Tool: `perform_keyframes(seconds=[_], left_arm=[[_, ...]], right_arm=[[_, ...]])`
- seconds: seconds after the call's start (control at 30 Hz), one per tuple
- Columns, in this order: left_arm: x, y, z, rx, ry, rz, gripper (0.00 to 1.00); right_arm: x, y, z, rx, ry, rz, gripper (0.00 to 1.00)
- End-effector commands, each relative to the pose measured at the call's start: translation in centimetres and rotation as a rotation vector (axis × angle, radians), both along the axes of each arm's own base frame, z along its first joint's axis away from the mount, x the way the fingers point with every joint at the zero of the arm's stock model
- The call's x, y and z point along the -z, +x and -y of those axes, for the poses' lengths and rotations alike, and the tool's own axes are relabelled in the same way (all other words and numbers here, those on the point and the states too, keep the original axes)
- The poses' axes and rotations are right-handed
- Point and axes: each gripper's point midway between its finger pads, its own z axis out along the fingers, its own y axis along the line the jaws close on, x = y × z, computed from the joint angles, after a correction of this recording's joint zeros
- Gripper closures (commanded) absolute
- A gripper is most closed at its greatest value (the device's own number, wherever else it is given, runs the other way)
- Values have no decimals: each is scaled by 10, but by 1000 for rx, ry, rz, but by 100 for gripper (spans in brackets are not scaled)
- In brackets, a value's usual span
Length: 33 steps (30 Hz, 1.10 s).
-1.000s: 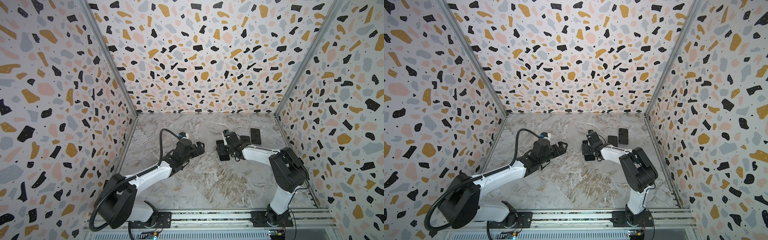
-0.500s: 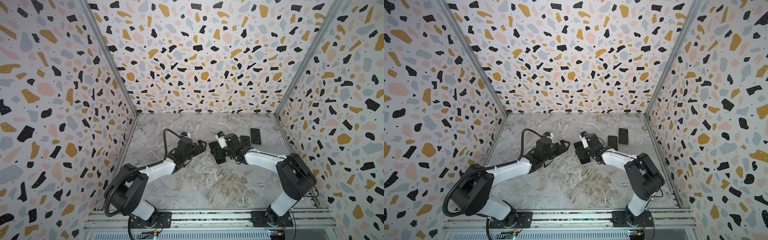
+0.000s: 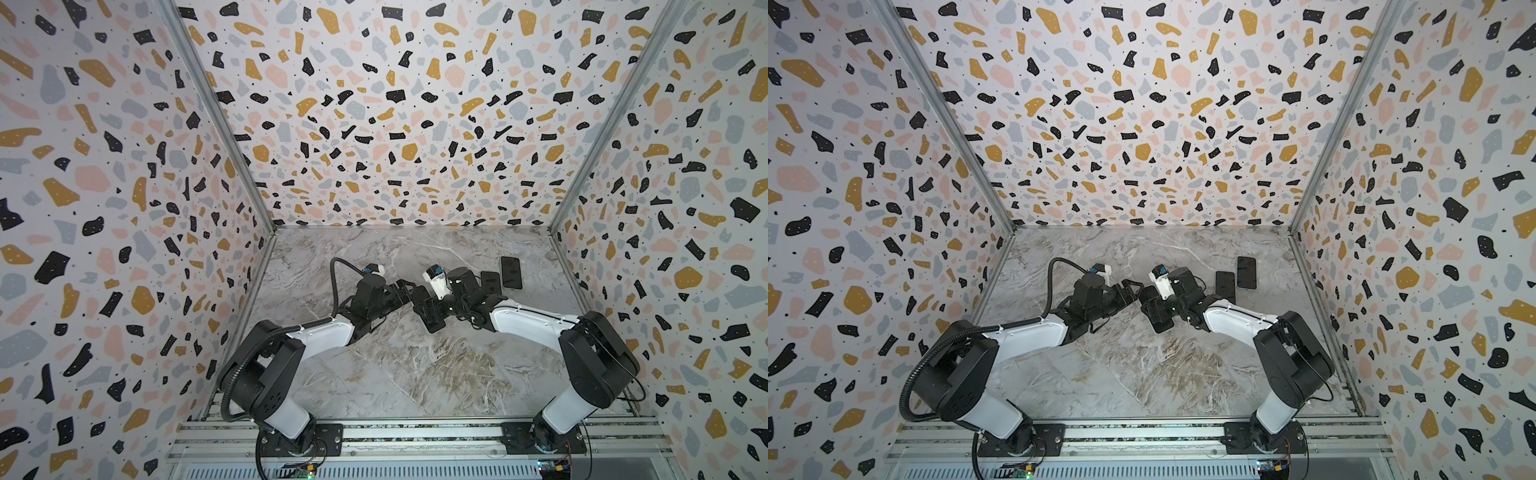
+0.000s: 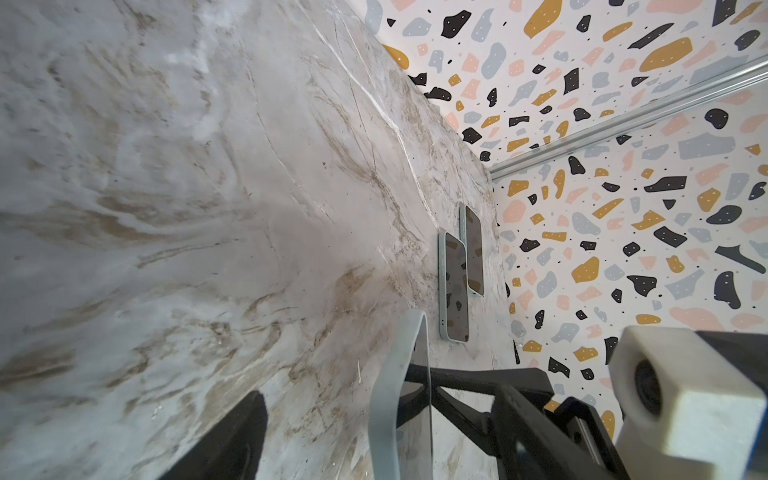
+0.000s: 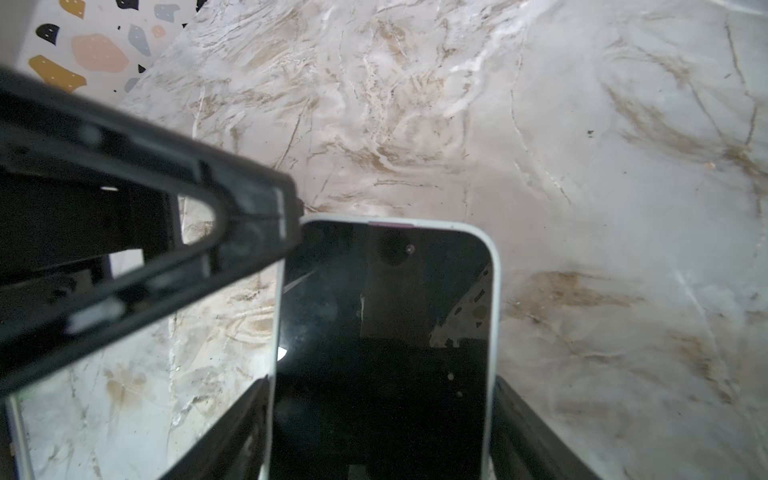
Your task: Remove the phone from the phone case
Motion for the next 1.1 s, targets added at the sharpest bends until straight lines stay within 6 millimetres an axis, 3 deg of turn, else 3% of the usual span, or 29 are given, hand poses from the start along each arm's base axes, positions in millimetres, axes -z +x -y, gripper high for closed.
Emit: perform_keyframes(seconds=[0.0,0.4,0.73,1.07], left_arm=[[-7,3,5,14,-56,27,18],[-6,-5,15,65,-128,10,43],[-1,-16,22,123,-173,-15,51],[3,-20,25,147,-182,-31,67]], right_arm=[[-30,-4,-8,-37,65,66,67],[-37,-5,-11,-44,78,78,68],[-39,-2,-12,-40,77,87,69],[-40,-1,-12,-32,74,93,71]])
